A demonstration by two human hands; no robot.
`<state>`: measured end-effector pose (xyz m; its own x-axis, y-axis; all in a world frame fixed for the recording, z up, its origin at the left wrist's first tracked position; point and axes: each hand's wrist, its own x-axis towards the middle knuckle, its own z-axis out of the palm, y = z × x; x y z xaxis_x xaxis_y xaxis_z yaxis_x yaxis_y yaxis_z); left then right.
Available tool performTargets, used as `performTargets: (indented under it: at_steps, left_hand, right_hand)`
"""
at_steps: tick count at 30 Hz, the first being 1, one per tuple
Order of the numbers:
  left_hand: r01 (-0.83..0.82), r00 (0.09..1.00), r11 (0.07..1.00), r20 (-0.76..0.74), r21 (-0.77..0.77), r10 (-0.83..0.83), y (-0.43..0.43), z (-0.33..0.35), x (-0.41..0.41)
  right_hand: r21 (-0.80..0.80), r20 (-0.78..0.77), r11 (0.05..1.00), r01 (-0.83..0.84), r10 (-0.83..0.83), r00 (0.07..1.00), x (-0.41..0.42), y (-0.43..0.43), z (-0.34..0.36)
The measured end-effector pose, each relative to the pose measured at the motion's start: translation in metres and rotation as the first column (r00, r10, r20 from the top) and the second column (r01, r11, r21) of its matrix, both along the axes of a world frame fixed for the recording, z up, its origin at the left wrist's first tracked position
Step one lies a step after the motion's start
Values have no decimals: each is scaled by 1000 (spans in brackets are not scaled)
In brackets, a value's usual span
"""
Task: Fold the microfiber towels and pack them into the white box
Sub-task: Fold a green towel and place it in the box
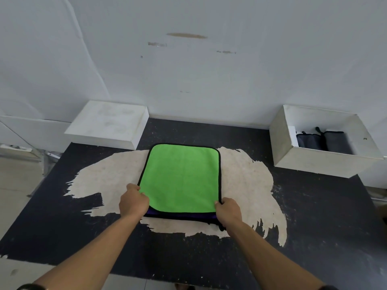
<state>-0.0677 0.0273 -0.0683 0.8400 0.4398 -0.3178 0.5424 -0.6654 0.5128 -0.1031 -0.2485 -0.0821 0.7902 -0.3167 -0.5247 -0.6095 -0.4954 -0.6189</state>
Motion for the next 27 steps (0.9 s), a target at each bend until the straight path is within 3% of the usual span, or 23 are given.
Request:
performTargets:
  at_steps: [7,12,18,27]
  left_hand:
    - [38,995,970,-77,-242,-58,6,-2,7]
    - [-7,997,935,65,-354,32,-2,23,34]
    - [-19,953,882,257,-471,158,-17,90,96]
    - [2,903,826,356,-564,241,-41,179,156]
  right_hand:
    - [254,-32,962,100,-95,995,-4,-2,7]
    - [427,-45,866,260,-267,963,21,-6,30]
    - [633,34,677,376,-509,860,77,-17,106]
    - [723,174,607,329,-621,764,137,-48,185]
